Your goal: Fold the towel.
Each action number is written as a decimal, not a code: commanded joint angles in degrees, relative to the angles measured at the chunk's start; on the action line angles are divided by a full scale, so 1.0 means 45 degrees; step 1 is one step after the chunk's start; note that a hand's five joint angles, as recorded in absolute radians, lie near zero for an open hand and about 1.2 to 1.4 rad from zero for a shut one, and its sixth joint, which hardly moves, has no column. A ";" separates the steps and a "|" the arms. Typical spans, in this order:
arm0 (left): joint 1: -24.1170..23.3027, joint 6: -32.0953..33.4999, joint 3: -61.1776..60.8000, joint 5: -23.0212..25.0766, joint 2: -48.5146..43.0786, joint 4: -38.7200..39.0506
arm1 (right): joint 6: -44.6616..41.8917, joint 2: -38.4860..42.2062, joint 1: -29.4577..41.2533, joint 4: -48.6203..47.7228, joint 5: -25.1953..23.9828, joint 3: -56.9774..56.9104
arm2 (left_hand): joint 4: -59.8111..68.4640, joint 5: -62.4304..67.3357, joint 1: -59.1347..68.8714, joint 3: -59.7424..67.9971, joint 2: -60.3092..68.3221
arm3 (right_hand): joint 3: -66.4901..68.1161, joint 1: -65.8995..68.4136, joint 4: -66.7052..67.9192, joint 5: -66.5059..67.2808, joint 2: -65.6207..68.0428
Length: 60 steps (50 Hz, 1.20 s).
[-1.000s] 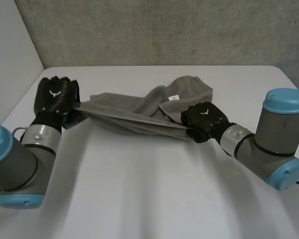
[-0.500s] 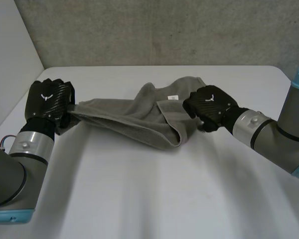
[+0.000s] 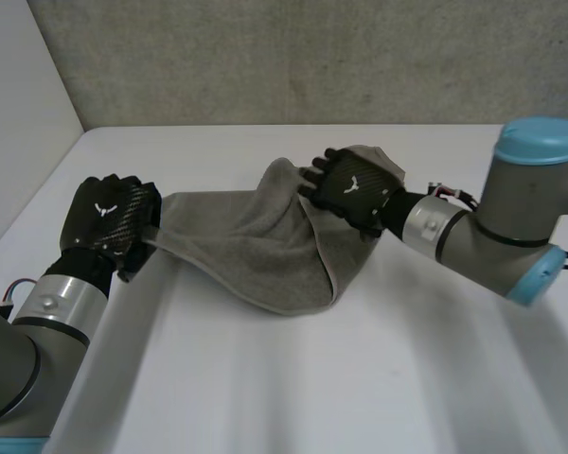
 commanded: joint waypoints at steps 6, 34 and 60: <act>0.0054 -0.0020 -0.0128 -0.0024 0.0791 0.0011 | -0.2991 0.3500 0.0444 0.1420 0.0804 -0.2763 | 0.2264 0.2353 0.2888 0.2289 0.2281 | -0.0131 -0.0071 -0.0278 0.0082 -0.0190; 0.0249 -0.0039 -0.0206 -0.0024 0.1260 0.0128 | -0.2545 0.1043 0.0327 0.0287 0.3989 0.0082 | 0.2264 0.2353 0.2888 0.2289 0.2281 | 1.3402 1.3462 1.3254 1.3615 1.3343; 0.0523 0.0000 -0.0109 -0.0005 0.0908 0.0128 | 0.2418 -0.5560 -0.2544 0.0444 0.3249 0.7800 | 0.2264 0.2353 0.2888 0.2289 0.2281 | 0.9212 0.9272 0.9064 0.9425 0.9153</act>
